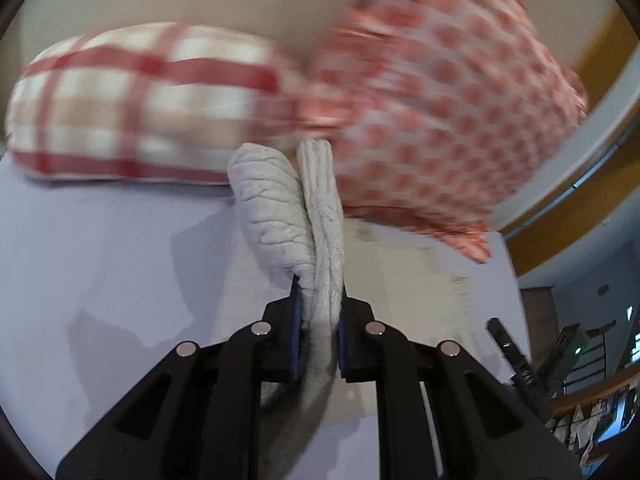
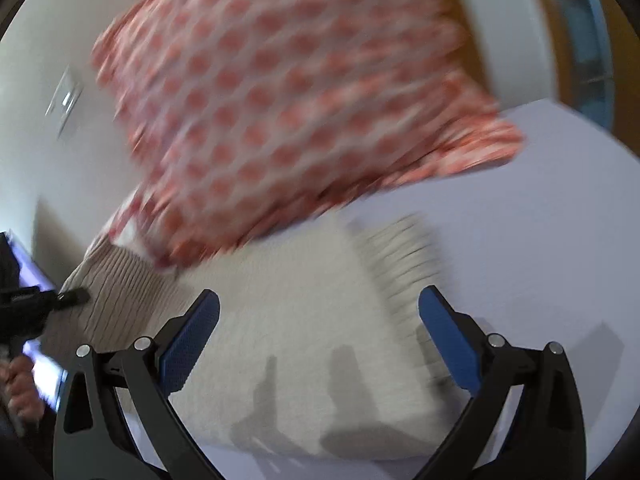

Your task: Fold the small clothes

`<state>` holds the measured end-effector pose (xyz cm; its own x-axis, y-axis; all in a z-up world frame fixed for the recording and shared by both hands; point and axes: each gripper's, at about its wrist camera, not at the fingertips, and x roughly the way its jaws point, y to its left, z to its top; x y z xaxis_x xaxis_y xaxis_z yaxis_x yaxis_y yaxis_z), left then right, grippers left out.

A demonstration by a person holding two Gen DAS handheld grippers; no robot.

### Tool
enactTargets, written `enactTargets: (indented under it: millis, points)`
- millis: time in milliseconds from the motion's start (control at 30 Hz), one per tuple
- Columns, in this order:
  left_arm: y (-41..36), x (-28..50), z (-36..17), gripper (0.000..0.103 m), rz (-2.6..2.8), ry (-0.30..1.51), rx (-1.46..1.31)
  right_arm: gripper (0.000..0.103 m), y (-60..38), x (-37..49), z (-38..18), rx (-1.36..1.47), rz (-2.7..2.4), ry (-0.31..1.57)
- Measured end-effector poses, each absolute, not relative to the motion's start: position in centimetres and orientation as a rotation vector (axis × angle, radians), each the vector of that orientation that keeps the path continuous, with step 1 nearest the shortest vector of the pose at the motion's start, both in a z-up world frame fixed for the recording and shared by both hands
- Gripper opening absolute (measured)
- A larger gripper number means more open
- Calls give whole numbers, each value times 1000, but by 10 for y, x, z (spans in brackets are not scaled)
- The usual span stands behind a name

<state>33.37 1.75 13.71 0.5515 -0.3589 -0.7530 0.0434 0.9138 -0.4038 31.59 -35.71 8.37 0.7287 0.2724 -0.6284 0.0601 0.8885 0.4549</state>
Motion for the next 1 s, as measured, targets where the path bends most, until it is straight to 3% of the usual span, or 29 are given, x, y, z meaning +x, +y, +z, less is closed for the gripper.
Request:
enactTargets:
  millis: [133,367,467,500,533,667,733,767,867,1000]
  points:
    - [-65,357,130,13,-317,1008,-405,102,-398,308,86,589,33,718]
    - [-194,381,72,13,-429,1141,-349,102,-444,298,76,698,-117,716]
    - [-213,384,46,22,-479,1222,-301,102,-450,294,77,706,-139,698]
    - [-214,381,48,32,-539,1212,-303,102,-450,292,79,697,-143,691]
    - [-213,379,53,35,-627,1199,-333,102,-450,292,80,687,-145,687]
    - [-177,357,90,39,-890,1091,-496,102,-443,292,85,636,-131,672]
    - [-150,344,109,63,-849,1005,-452,102,-437,292,90,626,-62,646]
    - [-130,337,117,66,-788,963,-410,101,-433,293,92,622,-10,632]
    - [-79,327,115,72,-591,956,-321,101,-397,290,110,502,209,580]
    - [-22,324,102,73,-426,980,-302,101,-317,282,123,319,545,581]
